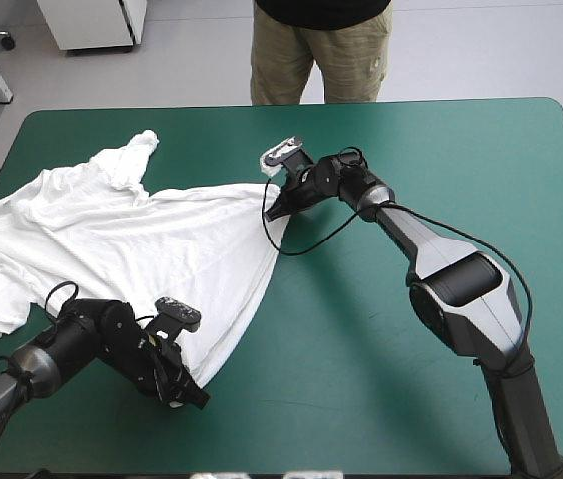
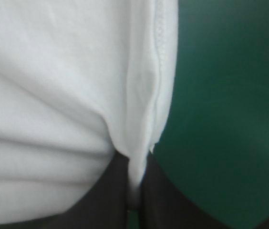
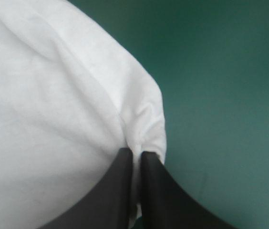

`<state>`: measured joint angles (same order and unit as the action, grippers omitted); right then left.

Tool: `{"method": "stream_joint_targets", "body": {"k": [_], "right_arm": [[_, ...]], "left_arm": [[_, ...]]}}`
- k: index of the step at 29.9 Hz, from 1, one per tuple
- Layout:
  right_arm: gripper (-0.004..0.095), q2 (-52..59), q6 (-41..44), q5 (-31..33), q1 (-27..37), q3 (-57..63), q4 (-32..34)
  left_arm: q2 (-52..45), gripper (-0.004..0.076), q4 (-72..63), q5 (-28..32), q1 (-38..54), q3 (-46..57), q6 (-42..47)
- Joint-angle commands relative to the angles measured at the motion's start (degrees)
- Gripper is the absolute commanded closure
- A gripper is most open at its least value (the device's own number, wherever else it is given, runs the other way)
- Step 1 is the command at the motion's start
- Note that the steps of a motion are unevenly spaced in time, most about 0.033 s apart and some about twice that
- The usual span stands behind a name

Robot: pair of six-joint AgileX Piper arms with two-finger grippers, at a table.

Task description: Fold the cloth

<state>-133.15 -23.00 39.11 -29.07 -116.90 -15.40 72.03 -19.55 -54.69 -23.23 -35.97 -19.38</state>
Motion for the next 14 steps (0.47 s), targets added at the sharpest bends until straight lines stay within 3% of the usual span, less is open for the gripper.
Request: {"method": "stream_joint_targets", "body": {"k": [1, 8, 14], "right_arm": [[0.0917, 3.9, 0.3, 3.3, 0.1, -3.0, 0.1], [0.0917, 12.5, 2.1, 10.7, 0.0, -3.3, 0.1], [0.0917, 21.8, 2.8, 16.0, 0.0, -3.3, 1.6]], "left_arm": [[-1.9, 0.0733, -1.4, -0.1, -0.2, -1.0, 0.0], [-6.2, 0.0733, -1.0, 1.1, -0.1, -5.0, 0.6], [-11.3, 0.0733, 8.4, 0.5, -0.1, -16.7, 4.8]]}}
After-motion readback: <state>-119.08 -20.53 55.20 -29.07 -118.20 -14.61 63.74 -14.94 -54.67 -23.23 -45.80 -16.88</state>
